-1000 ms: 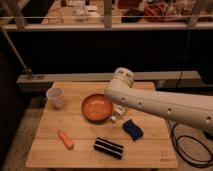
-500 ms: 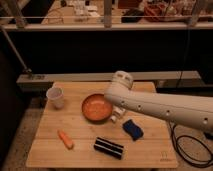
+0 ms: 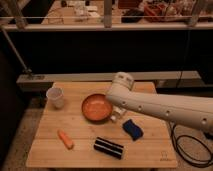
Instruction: Drag the ceramic bowl in a circle
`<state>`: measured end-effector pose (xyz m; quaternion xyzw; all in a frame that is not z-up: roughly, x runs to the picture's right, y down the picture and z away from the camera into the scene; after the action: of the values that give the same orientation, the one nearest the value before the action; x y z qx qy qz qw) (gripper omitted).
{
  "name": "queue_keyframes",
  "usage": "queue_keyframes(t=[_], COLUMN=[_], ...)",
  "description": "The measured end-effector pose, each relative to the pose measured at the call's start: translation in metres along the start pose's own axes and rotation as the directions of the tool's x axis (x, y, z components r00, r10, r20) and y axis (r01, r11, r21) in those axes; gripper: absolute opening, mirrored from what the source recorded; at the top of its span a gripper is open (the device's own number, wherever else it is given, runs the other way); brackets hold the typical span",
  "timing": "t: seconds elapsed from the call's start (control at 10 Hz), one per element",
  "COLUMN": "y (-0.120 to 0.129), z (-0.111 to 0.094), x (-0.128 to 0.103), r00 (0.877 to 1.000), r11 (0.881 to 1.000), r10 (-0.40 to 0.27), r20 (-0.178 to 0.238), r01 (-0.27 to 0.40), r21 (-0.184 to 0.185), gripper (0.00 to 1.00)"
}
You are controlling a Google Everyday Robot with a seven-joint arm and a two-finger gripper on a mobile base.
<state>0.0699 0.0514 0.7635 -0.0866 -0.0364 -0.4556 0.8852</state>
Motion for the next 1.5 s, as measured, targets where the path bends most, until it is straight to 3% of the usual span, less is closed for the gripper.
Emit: queue_keyframes(t=[1.5], y=[-0.015], z=[0.030], x=[0.016], r00=[0.990], r11=[0.988], r10=[-0.136], r20=[-0.041], r01=[0.139], r21=[0.071], gripper=[0.09])
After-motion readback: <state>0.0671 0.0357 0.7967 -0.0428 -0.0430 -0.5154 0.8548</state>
